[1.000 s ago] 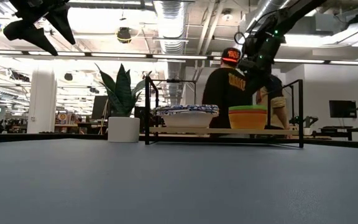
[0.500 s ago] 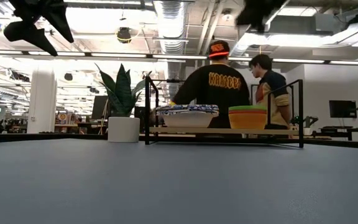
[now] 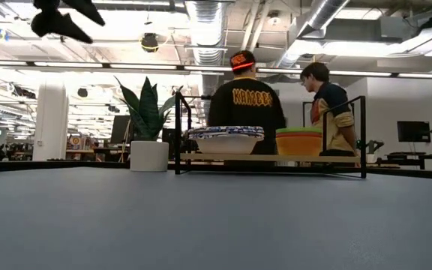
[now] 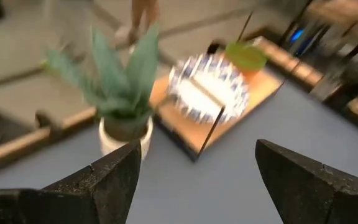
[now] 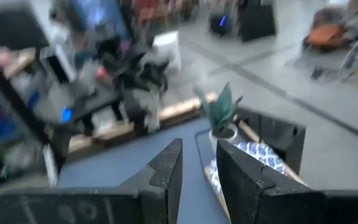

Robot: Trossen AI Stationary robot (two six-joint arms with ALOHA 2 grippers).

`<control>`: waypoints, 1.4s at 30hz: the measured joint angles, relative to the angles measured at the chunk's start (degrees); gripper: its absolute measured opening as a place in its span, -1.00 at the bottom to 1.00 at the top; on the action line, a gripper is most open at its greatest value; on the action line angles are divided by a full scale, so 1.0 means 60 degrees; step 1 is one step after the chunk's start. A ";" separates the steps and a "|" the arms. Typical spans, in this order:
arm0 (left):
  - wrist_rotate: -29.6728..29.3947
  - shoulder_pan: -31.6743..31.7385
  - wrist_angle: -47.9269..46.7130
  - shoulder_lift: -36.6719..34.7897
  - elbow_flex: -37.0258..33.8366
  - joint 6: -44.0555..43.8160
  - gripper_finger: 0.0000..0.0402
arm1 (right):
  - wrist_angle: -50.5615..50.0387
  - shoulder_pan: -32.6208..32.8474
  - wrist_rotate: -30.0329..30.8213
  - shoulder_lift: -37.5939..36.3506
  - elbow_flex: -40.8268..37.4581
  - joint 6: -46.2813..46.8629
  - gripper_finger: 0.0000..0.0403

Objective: Place and stack bowls onto a shelf
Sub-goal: Return to Home Position

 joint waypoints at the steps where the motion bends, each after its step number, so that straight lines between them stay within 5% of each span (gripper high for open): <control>1: -0.0017 -0.0028 0.0234 -0.0240 -0.0042 0.0277 0.50 | 0.0504 0.0093 0.0157 -0.0588 -0.0594 0.0326 -0.39; 8: 0.1009 -0.0079 0.1635 -0.2682 -0.1471 0.1189 0.50 | 0.2968 0.0400 0.0576 -0.4104 -0.4336 0.2291 -0.39; 18: 0.2436 -0.0079 0.2493 -0.5505 -0.4500 0.0509 0.50 | 0.5754 0.0272 0.0509 -0.6850 -0.8549 0.3309 -0.39; 29: 0.3730 -0.0130 0.5659 -0.5232 -0.6898 0.0894 0.50 | 1.0105 0.1331 0.0484 -0.7034 -1.2311 0.3440 -0.39; 42: 0.4450 -0.0193 0.8296 -0.5279 -0.8889 0.0321 0.50 | 1.0318 0.3167 0.2208 -0.7017 -1.3561 0.2838 -0.39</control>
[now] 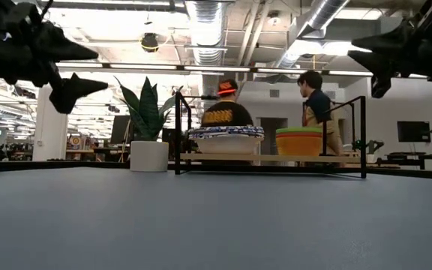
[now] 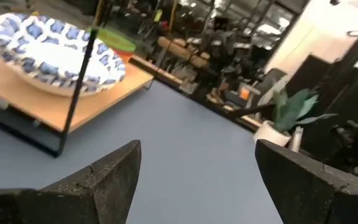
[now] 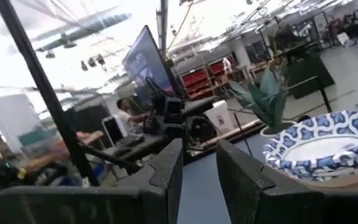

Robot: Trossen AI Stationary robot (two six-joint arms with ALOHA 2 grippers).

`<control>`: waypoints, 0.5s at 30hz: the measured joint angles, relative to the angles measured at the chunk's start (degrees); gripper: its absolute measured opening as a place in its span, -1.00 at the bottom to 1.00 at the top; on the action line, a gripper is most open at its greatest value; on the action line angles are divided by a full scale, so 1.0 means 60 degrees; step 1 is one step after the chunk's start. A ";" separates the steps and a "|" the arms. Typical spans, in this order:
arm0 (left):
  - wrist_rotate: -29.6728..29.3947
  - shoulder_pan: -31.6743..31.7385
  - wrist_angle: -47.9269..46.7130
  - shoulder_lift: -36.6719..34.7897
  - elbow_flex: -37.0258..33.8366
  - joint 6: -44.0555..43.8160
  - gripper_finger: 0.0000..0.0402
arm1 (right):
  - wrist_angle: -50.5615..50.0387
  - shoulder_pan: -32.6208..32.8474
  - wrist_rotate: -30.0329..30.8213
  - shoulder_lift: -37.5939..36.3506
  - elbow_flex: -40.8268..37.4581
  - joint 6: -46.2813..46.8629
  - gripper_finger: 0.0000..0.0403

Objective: Place and stack bowls onto a shelf
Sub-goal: Return to Home Position

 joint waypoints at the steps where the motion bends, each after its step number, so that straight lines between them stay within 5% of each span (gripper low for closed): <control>1: -0.0104 -0.0035 -0.0083 0.0004 0.0000 0.0006 0.50 | -0.0006 0.0089 0.0152 0.0002 -0.0002 -0.0232 -0.39; 15: -0.0202 -0.0254 -0.0134 0.0091 -0.0011 -0.0307 0.50 | -0.2045 0.0438 0.0670 0.0027 -0.0015 -0.0539 -0.39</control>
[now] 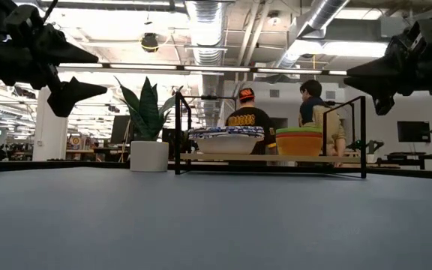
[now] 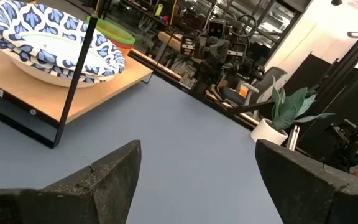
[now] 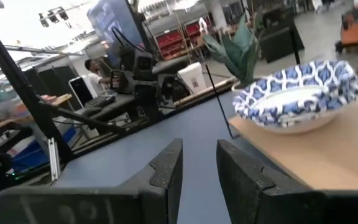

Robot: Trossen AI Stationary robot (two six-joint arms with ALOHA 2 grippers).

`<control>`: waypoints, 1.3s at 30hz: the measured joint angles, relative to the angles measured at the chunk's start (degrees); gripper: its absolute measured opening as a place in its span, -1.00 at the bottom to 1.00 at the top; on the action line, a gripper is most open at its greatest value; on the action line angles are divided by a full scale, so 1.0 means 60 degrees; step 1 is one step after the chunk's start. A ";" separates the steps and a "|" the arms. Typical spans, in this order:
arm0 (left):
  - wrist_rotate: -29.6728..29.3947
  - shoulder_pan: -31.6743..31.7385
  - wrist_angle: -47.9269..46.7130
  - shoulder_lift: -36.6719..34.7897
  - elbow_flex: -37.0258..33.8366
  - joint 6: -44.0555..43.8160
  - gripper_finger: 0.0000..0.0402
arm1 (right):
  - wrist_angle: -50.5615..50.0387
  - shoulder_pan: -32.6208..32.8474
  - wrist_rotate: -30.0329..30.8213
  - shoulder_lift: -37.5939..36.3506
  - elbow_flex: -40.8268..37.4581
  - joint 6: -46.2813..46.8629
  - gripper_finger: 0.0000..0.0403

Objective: Place and stack bowls onto a shelf
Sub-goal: Return to Home Position

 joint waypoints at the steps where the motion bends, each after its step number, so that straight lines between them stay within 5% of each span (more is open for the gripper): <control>1: 0.0001 0.0000 -0.0002 0.0000 0.0000 0.0007 0.50 | 0.0007 0.0053 0.0001 0.0047 0.0000 -0.0001 -0.39; 39: -0.0035 0.0000 -0.0008 0.0000 -0.0018 0.0164 0.50 | -0.0097 0.0164 -0.0064 0.0660 -0.0018 -0.0230 -0.39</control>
